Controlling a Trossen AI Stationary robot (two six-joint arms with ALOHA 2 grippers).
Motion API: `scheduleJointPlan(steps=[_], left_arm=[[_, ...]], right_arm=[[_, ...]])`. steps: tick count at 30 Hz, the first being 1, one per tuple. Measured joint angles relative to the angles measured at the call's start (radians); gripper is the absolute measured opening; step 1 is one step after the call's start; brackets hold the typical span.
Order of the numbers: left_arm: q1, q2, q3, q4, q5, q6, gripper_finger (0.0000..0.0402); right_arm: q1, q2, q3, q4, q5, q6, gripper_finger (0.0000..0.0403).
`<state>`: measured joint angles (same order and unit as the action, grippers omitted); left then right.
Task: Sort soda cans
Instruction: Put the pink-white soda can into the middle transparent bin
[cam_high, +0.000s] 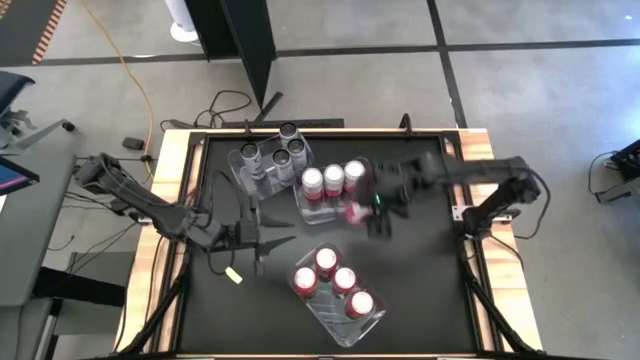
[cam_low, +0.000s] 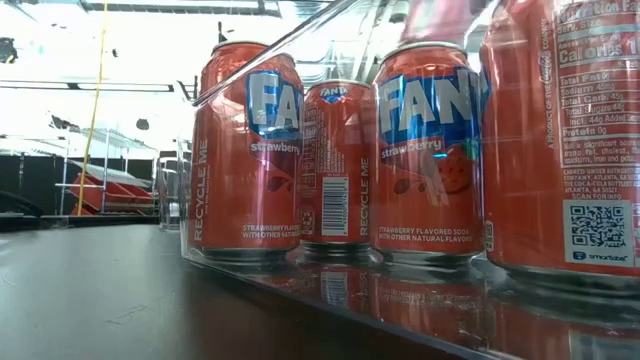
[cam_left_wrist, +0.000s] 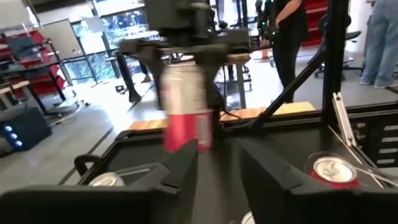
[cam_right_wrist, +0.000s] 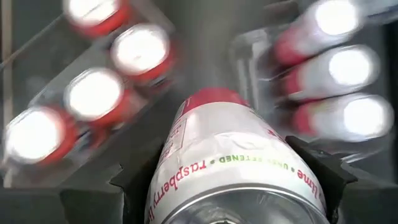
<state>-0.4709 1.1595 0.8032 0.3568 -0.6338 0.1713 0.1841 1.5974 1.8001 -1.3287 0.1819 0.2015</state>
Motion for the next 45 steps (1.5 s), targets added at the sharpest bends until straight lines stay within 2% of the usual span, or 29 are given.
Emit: scheduleJointPlan(steps=[6,11,19,25,30,36,45], left_arm=[[0.001,-0.086,0.000,-0.143,-0.007,-0.027,0.0133],[0.023,-0.151,0.000,-0.247,-0.027,-0.035,0.0134],[0.087,-0.234,-0.009,-0.365,0.008,-0.035,0.0134],[0.139,-0.318,-0.084,-0.361,0.100,-0.029,0.0134],[0.189,-0.407,-0.143,-0.283,0.175,0.003,0.0133],[0.244,-0.463,-0.154,-0.332,0.228,0.012,0.0131],[0.289,-0.453,-0.154,-0.350,0.304,0.011,0.0131]], right_arm=[[-0.210,0.051,0.008,0.051,-0.127,-0.100,0.0298],[-0.284,0.172,0.015,0.039,-0.163,-0.159,0.0298],[-0.343,0.338,0.124,-0.018,-0.168,-0.240,0.0298],[-0.381,0.373,0.133,-0.036,-0.168,-0.255,0.0298],[-0.398,0.372,0.133,-0.021,-0.168,-0.228,0.0298],[-0.398,0.372,0.075,0.016,-0.180,-0.197,0.0298],[-0.404,0.372,-0.014,0.055,-0.180,-0.160,0.0298]])
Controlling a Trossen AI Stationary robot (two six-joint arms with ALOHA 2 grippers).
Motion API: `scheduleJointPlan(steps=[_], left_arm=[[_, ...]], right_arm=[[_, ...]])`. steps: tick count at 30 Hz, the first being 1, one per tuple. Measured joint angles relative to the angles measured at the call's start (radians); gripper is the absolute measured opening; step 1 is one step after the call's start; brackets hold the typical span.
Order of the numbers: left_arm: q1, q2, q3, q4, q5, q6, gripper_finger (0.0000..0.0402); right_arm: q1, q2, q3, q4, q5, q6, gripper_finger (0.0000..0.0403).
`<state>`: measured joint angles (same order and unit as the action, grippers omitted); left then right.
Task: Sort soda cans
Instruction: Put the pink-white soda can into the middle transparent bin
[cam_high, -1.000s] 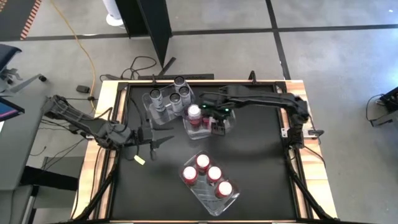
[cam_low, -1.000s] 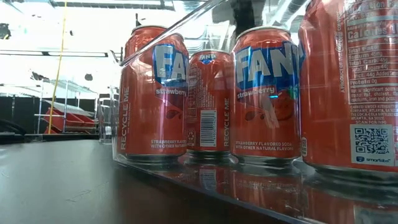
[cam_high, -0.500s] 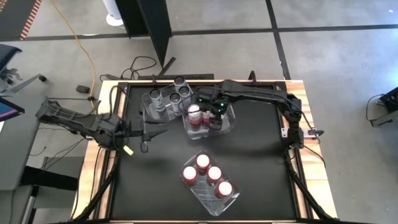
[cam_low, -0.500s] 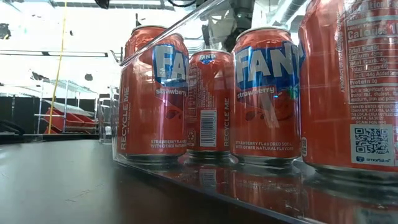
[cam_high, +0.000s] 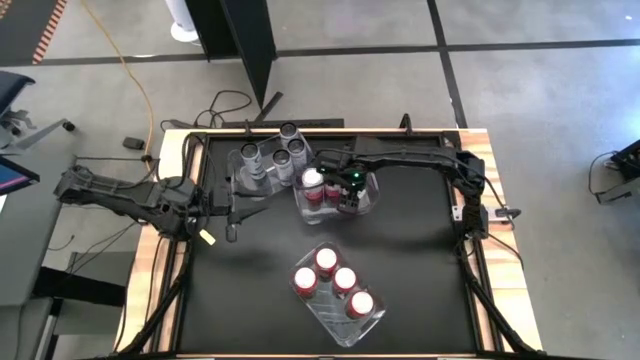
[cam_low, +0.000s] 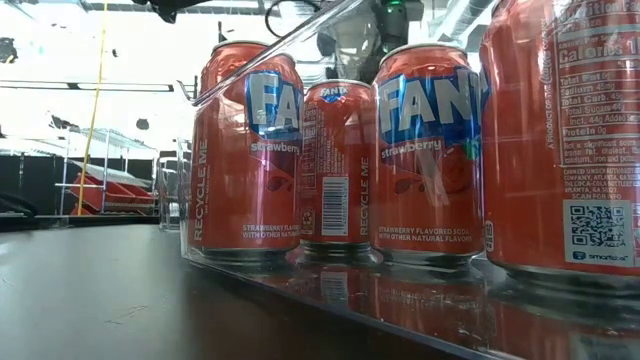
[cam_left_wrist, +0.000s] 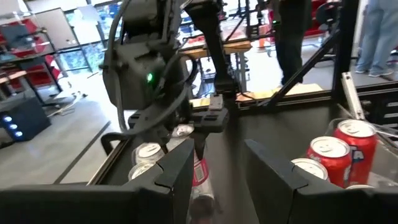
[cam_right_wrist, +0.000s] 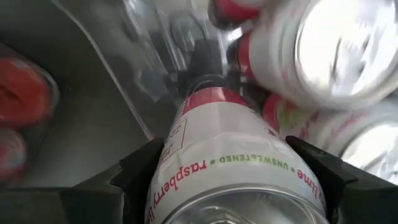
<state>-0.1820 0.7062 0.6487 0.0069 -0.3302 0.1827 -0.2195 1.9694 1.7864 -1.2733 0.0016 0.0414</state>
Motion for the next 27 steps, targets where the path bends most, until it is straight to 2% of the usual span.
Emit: scheduleJointPlan(steps=[15,27], left_arm=[[0.006,0.000,0.000,0.002,0.013,-0.004,0.0130],[0.005,0.000,0.000,-0.002,0.012,-0.003,0.0130]], right_arm=[[-0.025,-0.001,-0.114,0.003,0.101,0.112,0.0298],[-0.038,-0.001,-0.133,0.020,0.105,0.145,0.0298]])
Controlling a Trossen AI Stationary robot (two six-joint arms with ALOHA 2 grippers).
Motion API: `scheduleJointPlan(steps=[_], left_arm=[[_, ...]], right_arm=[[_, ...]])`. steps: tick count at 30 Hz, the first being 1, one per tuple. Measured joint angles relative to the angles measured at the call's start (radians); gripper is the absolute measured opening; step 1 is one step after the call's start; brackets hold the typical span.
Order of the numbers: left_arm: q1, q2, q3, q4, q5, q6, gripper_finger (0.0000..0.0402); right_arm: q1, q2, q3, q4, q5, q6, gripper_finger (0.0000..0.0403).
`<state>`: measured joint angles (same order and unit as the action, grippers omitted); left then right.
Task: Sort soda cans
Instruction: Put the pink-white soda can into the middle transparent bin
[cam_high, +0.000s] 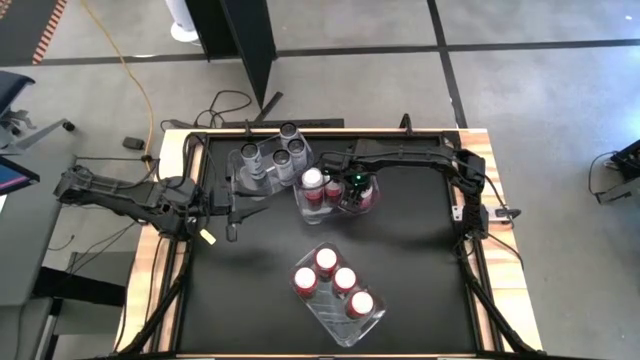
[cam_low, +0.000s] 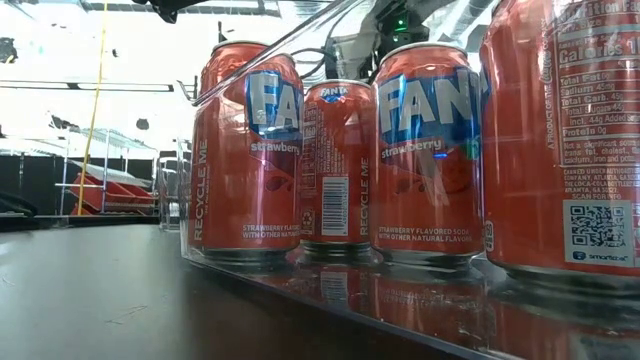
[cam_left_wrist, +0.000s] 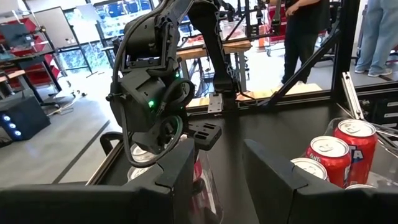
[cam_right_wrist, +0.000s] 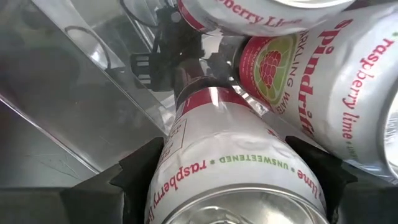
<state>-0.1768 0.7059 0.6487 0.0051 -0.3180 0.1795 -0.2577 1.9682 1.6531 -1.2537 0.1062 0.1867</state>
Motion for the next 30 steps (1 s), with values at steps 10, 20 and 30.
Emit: scheduleJointPlan(steps=[10,20,30], left_arm=[[0.000,0.000,0.000,0.000,0.000,0.000,0.0130],[0.000,0.000,0.000,0.000,0.000,0.000,0.0130],[0.000,0.000,0.000,0.000,0.000,0.000,0.0130]], right_arm=[[0.002,0.000,0.000,-0.010,-0.002,0.019,0.0385],[0.011,-0.005,0.000,-0.014,0.000,0.015,0.0368],[0.063,-0.023,0.076,-0.071,0.036,0.015,0.0367]])
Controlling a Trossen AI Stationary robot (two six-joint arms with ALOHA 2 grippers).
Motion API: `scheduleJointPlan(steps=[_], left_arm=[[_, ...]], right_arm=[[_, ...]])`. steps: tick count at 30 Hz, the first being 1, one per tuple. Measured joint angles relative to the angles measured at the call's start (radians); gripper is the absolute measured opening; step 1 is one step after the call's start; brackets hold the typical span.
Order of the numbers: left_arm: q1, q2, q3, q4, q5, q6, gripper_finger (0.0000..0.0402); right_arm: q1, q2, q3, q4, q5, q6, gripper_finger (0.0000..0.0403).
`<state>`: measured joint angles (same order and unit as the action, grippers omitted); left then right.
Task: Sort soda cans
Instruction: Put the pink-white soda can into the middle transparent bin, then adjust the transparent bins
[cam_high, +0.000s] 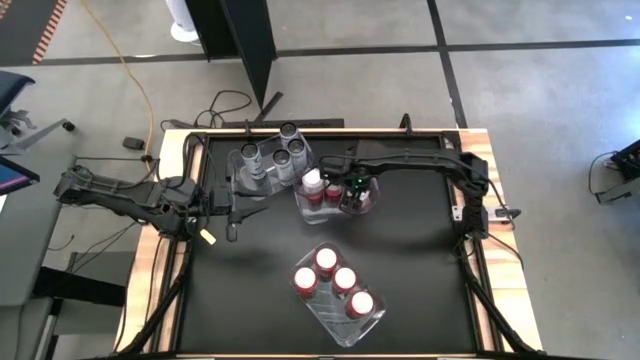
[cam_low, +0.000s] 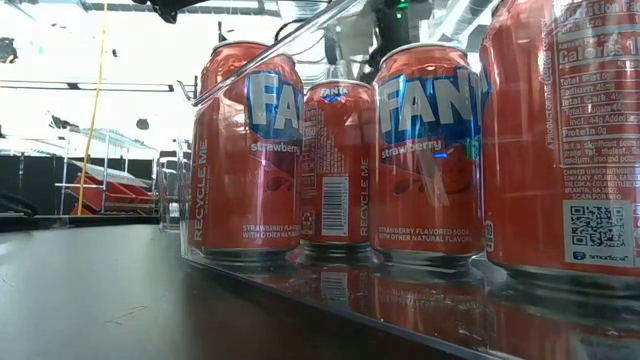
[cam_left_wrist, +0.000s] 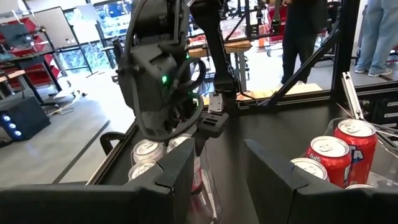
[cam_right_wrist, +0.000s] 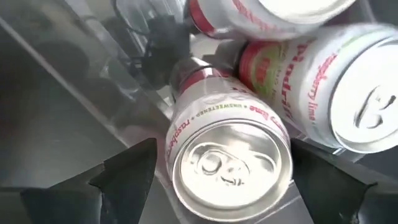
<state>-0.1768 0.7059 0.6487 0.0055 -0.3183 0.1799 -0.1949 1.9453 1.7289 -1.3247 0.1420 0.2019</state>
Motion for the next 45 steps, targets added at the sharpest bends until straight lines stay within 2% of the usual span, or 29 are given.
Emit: scheduleJointPlan(steps=[9,15,20,23,27,29,32,37,42,45], left_arm=[[0.006,0.001,0.000,-0.017,0.000,-0.014,0.0130],[0.023,0.001,0.000,-0.022,-0.001,-0.045,0.0130],[0.040,0.001,0.001,-0.069,-0.009,-0.107,0.0130],[0.047,0.001,0.001,-0.133,-0.085,-0.224,0.0130],[0.034,-0.008,0.001,-0.318,-0.303,-0.444,0.0127],[0.017,-0.010,0.001,-0.393,-0.372,-0.557,0.0118],[-0.013,0.011,0.001,-0.498,-0.427,-0.708,0.0088],[-0.048,0.070,0.001,-0.693,-0.536,-0.970,0.0011],[-0.054,0.113,0.001,-0.888,-0.560,-1.208,0.0001],[-0.054,0.118,0.001,-1.017,-0.555,-1.336,0.0001]], right_arm=[[0.046,-0.037,0.078,-0.066,0.099,0.008,0.0367],[0.089,-0.109,0.084,-0.046,0.153,0.023,0.0367],[0.145,-0.185,0.084,-0.051,0.246,0.092,0.0368],[0.205,-0.230,0.084,-0.044,0.330,0.121,0.0368],[0.292,-0.273,0.084,-0.019,0.444,0.133,0.0365],[0.333,-0.288,0.084,-0.007,0.488,0.133,0.0356],[0.391,-0.294,0.084,0.014,0.540,0.131,0.0328],[0.469,-0.288,0.081,0.052,0.626,0.110,0.0253],[0.525,-0.289,0.068,0.065,0.733,0.100,0.0164],[0.550,-0.290,0.068,0.063,0.759,0.088,0.0106]])
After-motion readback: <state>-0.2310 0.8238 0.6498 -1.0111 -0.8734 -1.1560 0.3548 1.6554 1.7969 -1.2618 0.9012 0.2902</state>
